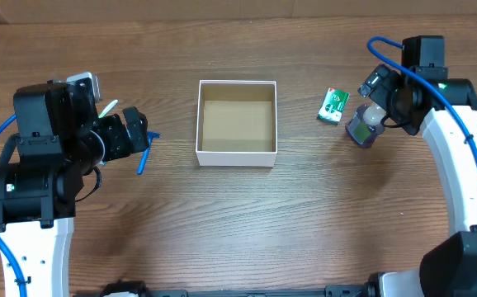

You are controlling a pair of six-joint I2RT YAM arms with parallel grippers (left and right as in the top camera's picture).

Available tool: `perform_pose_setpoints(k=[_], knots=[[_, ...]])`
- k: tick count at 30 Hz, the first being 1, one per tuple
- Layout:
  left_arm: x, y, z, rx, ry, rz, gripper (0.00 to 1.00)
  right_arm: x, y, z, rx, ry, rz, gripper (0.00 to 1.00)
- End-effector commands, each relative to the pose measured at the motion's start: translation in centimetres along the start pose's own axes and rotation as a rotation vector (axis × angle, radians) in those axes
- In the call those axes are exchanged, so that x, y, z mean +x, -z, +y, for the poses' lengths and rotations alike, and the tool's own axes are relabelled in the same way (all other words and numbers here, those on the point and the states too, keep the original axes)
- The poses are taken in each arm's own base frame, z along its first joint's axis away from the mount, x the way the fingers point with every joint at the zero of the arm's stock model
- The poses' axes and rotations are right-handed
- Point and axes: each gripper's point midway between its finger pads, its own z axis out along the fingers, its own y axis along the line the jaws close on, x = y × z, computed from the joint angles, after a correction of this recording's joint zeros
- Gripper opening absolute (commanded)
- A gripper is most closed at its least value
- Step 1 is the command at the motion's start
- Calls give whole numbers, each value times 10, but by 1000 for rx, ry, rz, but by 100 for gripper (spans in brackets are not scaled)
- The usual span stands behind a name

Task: Pack container
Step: 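Move the right gripper to the blue soap pump bottle and grasp it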

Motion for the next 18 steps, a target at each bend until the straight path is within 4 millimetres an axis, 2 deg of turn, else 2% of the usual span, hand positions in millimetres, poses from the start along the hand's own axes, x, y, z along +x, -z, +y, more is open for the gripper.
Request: perform_pose_setpoints(k=[1, 7, 13, 18], knots=[[-6, 4, -4, 19, -24, -12, 100, -13, -6, -9, 39, -41, -29, 100], [-6, 4, -4, 19, -23, -12, 100, -11, -16, -11, 55, -41, -12, 100], [-6, 3, -4, 19, -23, -11, 100, -6, -37, -13, 82, -36, 24, 99], [-6, 3, -4, 19, -23, -11, 100, -6, -43, -12, 85, -35, 26, 91]])
